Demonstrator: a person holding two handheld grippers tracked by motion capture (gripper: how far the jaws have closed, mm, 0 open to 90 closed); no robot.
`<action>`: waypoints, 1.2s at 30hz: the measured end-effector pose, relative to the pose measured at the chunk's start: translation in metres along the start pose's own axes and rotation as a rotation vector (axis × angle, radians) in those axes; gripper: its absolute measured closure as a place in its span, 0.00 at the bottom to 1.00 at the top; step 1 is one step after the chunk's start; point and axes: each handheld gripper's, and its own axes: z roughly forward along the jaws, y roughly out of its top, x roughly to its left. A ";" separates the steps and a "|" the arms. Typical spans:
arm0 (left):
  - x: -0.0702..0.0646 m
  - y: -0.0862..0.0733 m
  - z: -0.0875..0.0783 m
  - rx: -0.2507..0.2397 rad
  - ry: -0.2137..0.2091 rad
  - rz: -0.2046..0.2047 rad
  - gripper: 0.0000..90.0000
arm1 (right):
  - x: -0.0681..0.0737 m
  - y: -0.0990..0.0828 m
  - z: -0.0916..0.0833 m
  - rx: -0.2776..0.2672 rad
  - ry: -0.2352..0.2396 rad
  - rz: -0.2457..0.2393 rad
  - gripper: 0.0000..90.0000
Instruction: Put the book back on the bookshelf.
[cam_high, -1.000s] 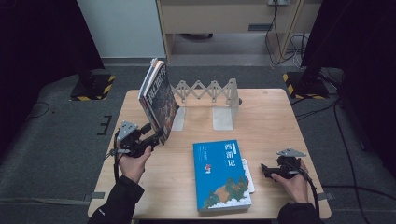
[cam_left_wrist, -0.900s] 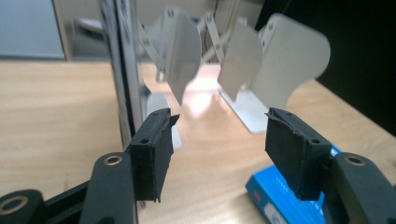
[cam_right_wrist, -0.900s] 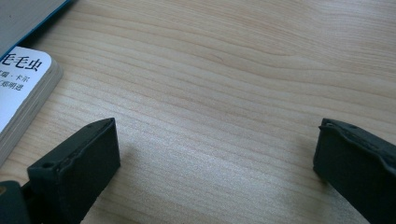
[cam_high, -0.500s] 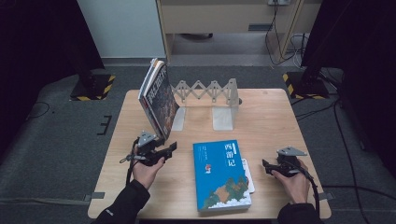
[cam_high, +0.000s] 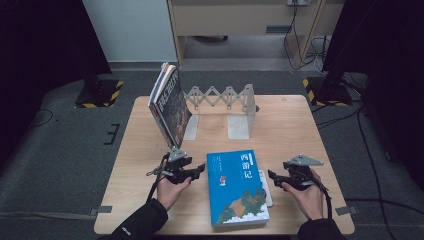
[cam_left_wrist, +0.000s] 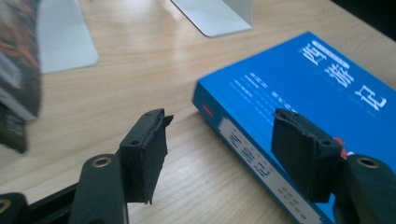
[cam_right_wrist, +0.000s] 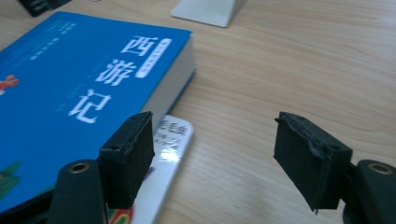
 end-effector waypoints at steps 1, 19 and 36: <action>-0.003 -0.002 0.003 0.009 0.000 0.006 0.39 | 0.003 0.000 0.001 0.004 0.017 -0.003 0.32; -0.010 -0.010 0.029 0.036 -0.107 -0.049 0.23 | 0.039 -0.008 0.019 0.051 0.205 0.043 0.32; -0.009 -0.017 0.048 0.007 -0.217 -0.150 0.17 | 0.039 -0.011 0.029 0.041 0.240 0.120 0.31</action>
